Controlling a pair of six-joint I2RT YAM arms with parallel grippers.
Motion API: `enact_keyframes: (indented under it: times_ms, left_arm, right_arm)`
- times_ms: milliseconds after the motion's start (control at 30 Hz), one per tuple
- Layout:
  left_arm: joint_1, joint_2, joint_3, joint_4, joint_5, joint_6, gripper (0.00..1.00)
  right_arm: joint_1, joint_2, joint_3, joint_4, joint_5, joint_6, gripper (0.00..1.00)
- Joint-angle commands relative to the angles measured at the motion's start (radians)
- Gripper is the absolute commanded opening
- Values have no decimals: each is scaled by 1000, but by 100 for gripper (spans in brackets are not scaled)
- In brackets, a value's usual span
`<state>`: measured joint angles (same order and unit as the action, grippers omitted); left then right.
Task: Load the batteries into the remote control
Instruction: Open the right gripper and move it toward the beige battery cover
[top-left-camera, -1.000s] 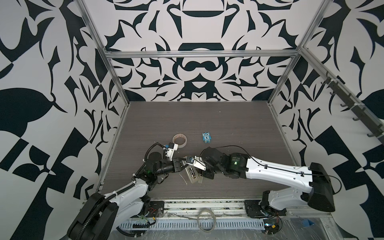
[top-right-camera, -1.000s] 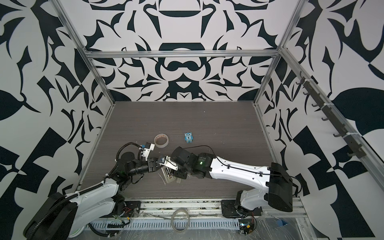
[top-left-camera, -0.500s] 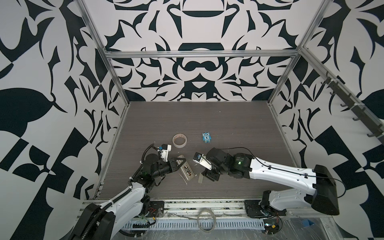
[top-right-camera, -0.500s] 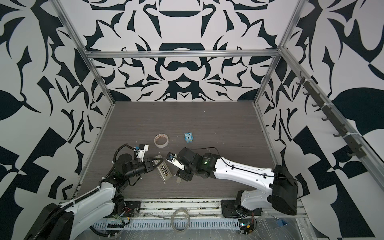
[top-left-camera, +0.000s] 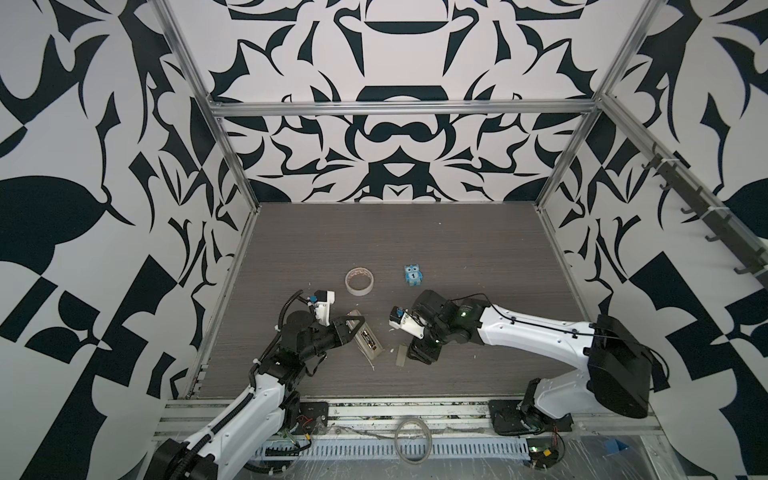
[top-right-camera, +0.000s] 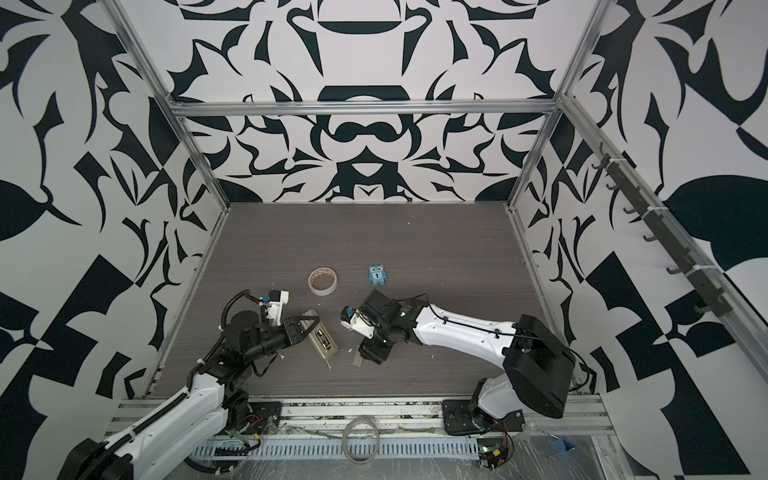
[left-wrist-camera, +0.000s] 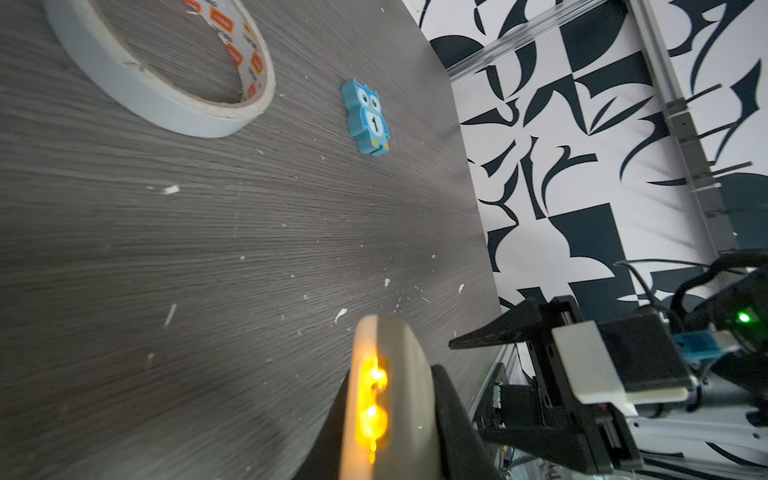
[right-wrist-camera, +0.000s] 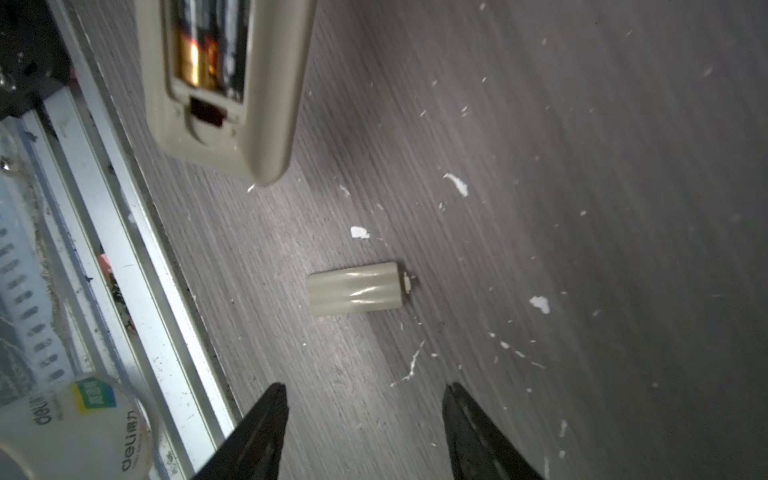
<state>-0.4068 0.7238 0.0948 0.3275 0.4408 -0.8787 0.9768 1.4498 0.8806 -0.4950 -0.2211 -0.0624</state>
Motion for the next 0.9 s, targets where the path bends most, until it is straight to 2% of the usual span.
enact_keyframes:
  times_ms: [0, 400, 867]
  left_arm:
    - [6, -32, 15, -85, -66, 42, 0]
    - [14, -80, 5, -121, -112, 30, 0]
    - [19, -130, -5, -132, -120, 26, 0]
  right_arm:
    - [2, -16, -30, 36, -61, 73, 64]
    - [58, 49, -76, 157, -99, 183, 63]
    - [91, 147, -60, 201, -73, 191, 61]
